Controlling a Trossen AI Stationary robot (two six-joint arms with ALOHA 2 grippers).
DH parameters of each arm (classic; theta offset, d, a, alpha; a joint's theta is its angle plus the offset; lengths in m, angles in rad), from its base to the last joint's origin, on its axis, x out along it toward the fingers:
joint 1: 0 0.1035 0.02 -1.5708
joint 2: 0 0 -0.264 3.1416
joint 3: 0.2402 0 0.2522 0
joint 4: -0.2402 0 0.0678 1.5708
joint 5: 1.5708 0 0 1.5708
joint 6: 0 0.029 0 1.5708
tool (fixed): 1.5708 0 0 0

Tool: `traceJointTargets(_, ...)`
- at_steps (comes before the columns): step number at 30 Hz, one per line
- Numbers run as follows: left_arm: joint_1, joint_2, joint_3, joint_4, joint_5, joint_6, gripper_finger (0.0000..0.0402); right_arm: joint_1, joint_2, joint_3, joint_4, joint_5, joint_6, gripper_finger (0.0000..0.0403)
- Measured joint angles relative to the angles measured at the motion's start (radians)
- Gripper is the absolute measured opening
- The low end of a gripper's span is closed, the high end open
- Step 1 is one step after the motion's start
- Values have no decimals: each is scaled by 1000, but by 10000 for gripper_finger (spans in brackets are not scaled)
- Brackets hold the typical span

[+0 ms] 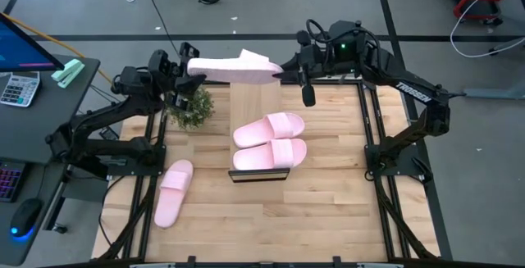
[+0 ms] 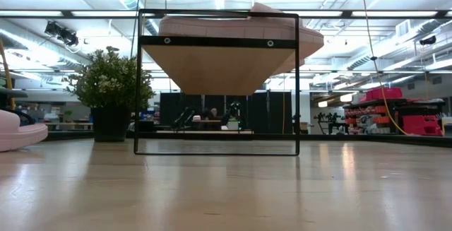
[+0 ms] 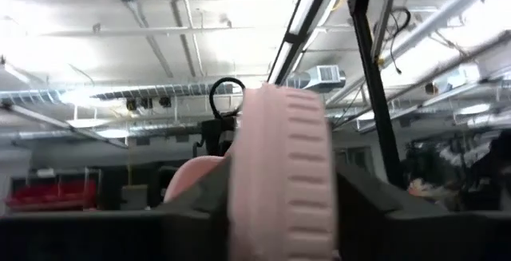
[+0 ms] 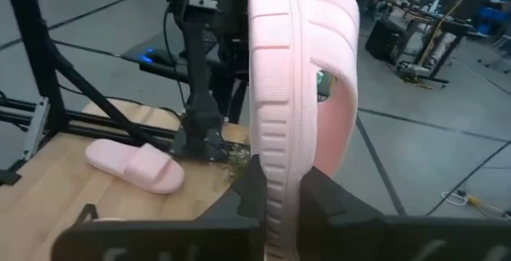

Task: Pick and place slides into the shelf
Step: Put the pink slide on the shelf

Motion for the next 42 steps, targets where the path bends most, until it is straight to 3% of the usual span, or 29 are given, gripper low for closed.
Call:
traceJointTargets(5,48,-5,0,-7,0,-161,250,-12,-1,0,-24,60,-33,36)
traceJointTargets(10,96,-10,1,-10,5,-286,290,-34,-1,0,-46,68,-56,36)
traceJointTargets(15,126,-10,1,-9,20,-342,290,-38,-1,0,-68,101,-117,36)
traceJointTargets(24,151,-11,1,1,34,-489,281,-40,-3,0,-192,254,-299,35)
traceJointTargets(29,151,-11,1,33,34,-561,281,-38,-2,-9,-279,255,-373,35)
traceJointTargets(42,151,-15,1,128,33,-715,281,-29,-1,-280,-207,298,-550,35)
